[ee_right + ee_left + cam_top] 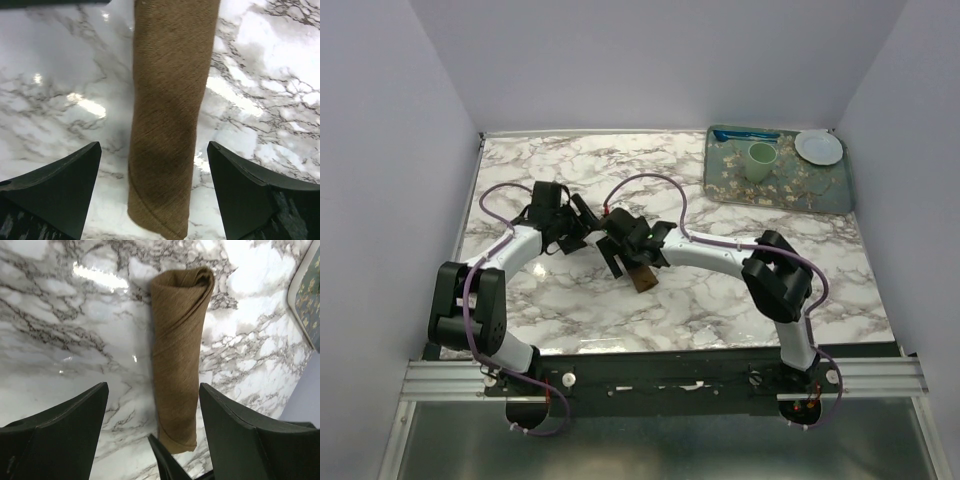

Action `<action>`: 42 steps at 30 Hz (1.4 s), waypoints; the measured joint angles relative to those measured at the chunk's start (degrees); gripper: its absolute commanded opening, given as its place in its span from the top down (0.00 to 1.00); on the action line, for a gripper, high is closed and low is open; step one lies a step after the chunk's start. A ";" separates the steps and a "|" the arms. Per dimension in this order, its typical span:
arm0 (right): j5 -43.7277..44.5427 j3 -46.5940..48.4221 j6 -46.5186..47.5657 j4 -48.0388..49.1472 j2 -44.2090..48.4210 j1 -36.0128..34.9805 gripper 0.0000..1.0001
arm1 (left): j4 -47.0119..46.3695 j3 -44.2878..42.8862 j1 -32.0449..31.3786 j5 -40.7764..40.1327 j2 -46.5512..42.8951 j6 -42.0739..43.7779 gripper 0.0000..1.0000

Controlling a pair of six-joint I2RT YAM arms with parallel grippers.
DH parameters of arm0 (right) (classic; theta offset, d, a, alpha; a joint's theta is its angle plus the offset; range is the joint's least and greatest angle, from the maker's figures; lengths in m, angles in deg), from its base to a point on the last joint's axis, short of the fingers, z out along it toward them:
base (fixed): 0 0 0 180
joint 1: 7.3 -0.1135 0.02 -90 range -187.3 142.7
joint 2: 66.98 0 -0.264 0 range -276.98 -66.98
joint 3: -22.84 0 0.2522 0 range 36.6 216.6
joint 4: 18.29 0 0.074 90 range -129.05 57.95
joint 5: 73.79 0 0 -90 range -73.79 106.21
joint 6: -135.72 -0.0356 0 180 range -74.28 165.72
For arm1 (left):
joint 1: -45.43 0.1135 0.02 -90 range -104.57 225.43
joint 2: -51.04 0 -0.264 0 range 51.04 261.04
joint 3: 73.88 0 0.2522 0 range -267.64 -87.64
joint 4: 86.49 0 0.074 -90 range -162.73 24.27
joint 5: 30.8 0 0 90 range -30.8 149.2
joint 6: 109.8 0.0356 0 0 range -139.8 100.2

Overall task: Fold the napkin, place the utensils inside, and roll it up
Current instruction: Roll the napkin with the utensil

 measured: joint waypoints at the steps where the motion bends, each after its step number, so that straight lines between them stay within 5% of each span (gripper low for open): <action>1: 0.79 0.42 0.00 -0.59 -0.50 -0.22 0.07 | -0.35 1.05 0.00 0.52 -0.72 -0.37 0.18; 15: 3.67 1.95 -0.59 -3.45 -4.70 0.92 0.34 | -4.76 5.03 -3.45 3.28 -0.33 -4.74 0.19; 33: -27.15 -7.91 -8.22 7.17 0.39 13.64 0.43 | -9.33 0.76 -8.87 2.29 7.48 -9.14 0.20; 42: -29.33 -8.96 -8.41 9.46 0.92 14.01 0.19 | -6.16 1.20 -9.22 -0.39 6.62 -9.16 0.20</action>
